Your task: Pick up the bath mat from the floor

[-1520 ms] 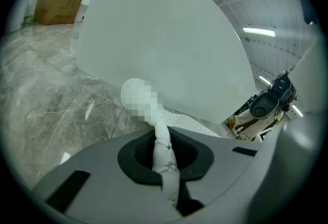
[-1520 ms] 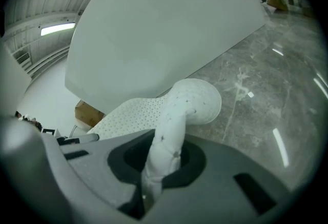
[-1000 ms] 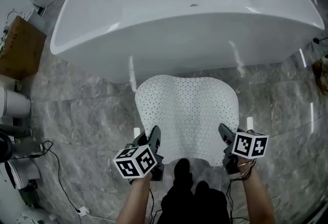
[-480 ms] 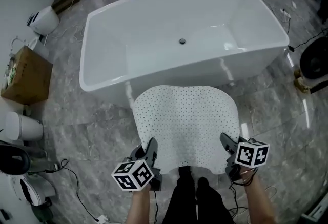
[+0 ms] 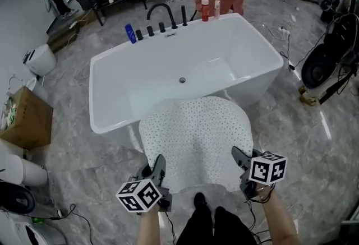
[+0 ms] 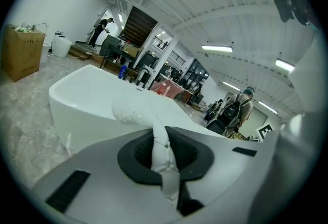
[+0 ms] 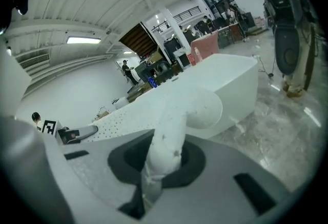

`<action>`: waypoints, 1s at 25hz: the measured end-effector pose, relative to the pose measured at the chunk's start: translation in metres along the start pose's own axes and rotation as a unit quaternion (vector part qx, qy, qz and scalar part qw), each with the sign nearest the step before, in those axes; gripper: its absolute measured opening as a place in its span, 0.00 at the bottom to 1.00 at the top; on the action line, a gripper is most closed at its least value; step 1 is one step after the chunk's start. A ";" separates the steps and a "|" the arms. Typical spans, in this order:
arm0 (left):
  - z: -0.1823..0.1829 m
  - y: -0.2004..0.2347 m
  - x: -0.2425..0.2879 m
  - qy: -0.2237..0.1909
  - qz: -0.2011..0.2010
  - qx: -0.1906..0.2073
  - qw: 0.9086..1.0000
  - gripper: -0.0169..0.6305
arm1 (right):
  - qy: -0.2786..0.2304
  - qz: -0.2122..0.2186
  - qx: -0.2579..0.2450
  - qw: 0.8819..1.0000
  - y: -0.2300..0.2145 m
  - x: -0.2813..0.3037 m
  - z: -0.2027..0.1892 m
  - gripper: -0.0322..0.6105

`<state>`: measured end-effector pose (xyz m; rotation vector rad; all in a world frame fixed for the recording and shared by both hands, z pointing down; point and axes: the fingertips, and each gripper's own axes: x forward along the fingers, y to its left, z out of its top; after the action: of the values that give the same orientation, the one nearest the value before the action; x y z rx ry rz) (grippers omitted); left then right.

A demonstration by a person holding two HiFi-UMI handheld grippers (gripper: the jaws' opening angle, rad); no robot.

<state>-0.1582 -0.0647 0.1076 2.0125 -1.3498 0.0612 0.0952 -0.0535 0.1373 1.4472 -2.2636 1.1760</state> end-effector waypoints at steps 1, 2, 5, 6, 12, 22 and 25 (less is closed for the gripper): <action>0.005 -0.005 -0.003 -0.005 -0.007 0.002 1.000 0.05 | -0.008 -0.004 -0.007 1.000 0.003 -0.008 0.004 0.09; 0.011 -0.010 -0.006 -0.011 -0.013 0.005 1.000 0.05 | -0.017 -0.008 -0.015 1.000 0.005 -0.016 0.009 0.09; 0.026 -0.026 -0.011 -0.025 -0.031 0.014 0.999 0.05 | -0.044 -0.024 -0.031 0.998 0.007 -0.039 0.023 0.09; 0.030 -0.031 -0.011 -0.028 -0.038 0.017 0.999 0.05 | -0.052 -0.030 -0.035 0.998 0.007 -0.046 0.027 0.09; 0.049 -0.066 -0.016 -0.040 -0.071 0.036 0.996 0.05 | -0.088 -0.064 -0.048 0.993 0.003 -0.083 0.045 0.09; 0.065 -0.114 -0.019 -0.055 -0.104 0.064 0.991 0.05 | -0.121 -0.094 -0.058 0.987 -0.012 -0.123 0.065 0.09; 0.067 -0.122 -0.018 -0.056 -0.106 0.071 0.990 0.05 | -0.125 -0.101 -0.065 0.985 -0.016 -0.129 0.069 0.09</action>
<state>-0.0874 -0.0630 -0.0136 2.2978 -1.2215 -0.0555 0.1883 -0.0191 0.0288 1.8072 -2.2320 0.8117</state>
